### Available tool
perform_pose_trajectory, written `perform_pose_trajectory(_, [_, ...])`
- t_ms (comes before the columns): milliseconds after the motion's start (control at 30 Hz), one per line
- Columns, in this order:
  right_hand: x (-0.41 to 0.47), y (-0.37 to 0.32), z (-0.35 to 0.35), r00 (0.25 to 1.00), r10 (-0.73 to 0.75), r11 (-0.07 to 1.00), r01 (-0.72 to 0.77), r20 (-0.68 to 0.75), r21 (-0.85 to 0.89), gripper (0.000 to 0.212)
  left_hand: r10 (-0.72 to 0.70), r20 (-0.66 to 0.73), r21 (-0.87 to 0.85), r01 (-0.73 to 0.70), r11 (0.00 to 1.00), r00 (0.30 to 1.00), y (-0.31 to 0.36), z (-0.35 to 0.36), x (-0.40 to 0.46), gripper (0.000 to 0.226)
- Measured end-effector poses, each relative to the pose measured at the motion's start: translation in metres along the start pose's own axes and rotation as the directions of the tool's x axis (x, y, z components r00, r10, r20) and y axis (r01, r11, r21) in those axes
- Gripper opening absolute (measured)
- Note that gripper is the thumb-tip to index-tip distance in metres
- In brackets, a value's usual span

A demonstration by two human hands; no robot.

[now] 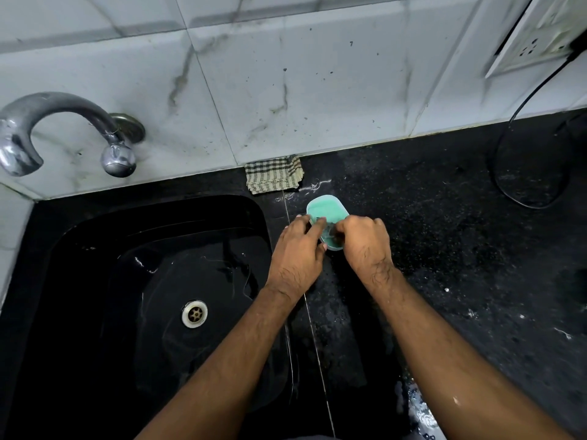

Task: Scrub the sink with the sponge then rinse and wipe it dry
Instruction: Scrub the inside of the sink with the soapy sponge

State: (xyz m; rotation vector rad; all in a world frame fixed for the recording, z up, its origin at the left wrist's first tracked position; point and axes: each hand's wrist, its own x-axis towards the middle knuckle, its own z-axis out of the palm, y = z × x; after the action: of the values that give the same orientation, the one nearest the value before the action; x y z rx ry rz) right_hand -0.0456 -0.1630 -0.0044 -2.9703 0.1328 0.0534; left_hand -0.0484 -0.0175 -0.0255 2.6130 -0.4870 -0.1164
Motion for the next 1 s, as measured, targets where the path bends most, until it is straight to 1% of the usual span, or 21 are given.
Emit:
perform_pose_trajectory(33, [-0.001,0.0,-0.002,0.999,0.013,1.0,-0.013,0.04,-0.007,0.019,0.013,-0.01,0.024,-0.013,1.0,1.0,-0.001,0.0,0.003,0.05])
perform_pose_trajectory(67, [-0.001,0.0,-0.004,0.999,0.018,1.0,-0.017,0.046,-0.014,0.02,0.017,-0.007,0.043,-0.016,0.999,1.0,-0.001,-0.001,0.007,0.044])
perform_pose_trajectory(167, [-0.002,0.002,-0.007,1.0,0.014,1.0,-0.014,0.018,0.006,0.018,0.025,0.026,0.093,-0.028,0.995,0.999,-0.002,-0.006,0.021,0.029])
perform_pose_trajectory(233, [-0.002,0.003,-0.007,0.997,0.007,0.998,-0.011,0.078,0.056,0.017,0.034,0.045,0.136,-0.04,0.99,0.998,-0.003,-0.007,0.027,0.025])
perform_pose_trajectory(267, [-0.001,0.003,-0.006,0.994,0.0,0.998,-0.008,0.107,0.069,0.017,0.03,0.061,0.143,-0.038,0.989,0.998,-0.003,-0.008,0.03,0.024])
perform_pose_trajectory(333, [0.0,0.003,-0.009,0.992,-0.029,0.999,0.024,0.127,0.039,0.015,0.023,0.064,0.145,-0.032,0.989,0.998,-0.002,-0.011,0.034,0.024])
perform_pose_trajectory(400, [0.002,0.003,-0.014,0.993,-0.06,0.998,0.059,0.101,0.015,0.013,0.048,0.016,0.132,-0.049,0.99,0.999,0.001,-0.015,0.039,0.024])
perform_pose_trajectory(467, [0.006,0.006,-0.016,0.998,-0.048,0.999,0.047,0.044,0.025,0.013,0.078,-0.025,0.134,-0.074,0.988,0.997,0.006,-0.019,0.044,0.024])
perform_pose_trajectory(500, [0.007,0.007,-0.016,0.999,-0.032,0.999,0.03,0.044,0.036,0.012,0.079,-0.006,0.136,-0.077,0.988,0.997,0.008,-0.019,0.045,0.023])
perform_pose_trajectory(600, [0.006,0.005,-0.01,0.99,-0.043,0.998,0.037,0.137,0.046,0.011,0.032,0.103,0.104,-0.043,0.994,0.994,0.004,-0.011,0.043,0.023])
perform_pose_trajectory(633, [0.005,0.004,-0.01,0.989,-0.054,0.998,0.048,0.138,0.047,0.01,0.031,0.107,0.083,-0.04,0.996,0.994,0.002,-0.01,0.041,0.023])
perform_pose_trajectory(733, [0.006,0.007,-0.008,0.995,-0.058,0.995,0.051,0.08,0.088,0.009,0.03,0.096,0.022,-0.032,0.999,0.995,0.001,-0.009,0.04,0.019])
perform_pose_trajectory(867, [0.004,0.005,-0.006,0.99,-0.039,0.994,0.026,0.132,0.103,0.011,-0.008,0.109,0.008,0.007,1.0,0.994,0.002,-0.01,0.04,0.013])
perform_pose_trajectory(933, [0.005,0.006,-0.008,0.995,-0.039,0.991,0.025,0.097,0.135,0.011,-0.02,0.086,0.002,0.02,1.0,0.996,0.002,-0.013,0.043,0.012])
perform_pose_trajectory(1000, [0.007,0.006,-0.011,0.999,-0.029,0.98,0.023,0.025,0.195,0.011,0.004,0.018,0.013,-0.005,1.0,1.0,0.003,-0.017,0.045,0.013])
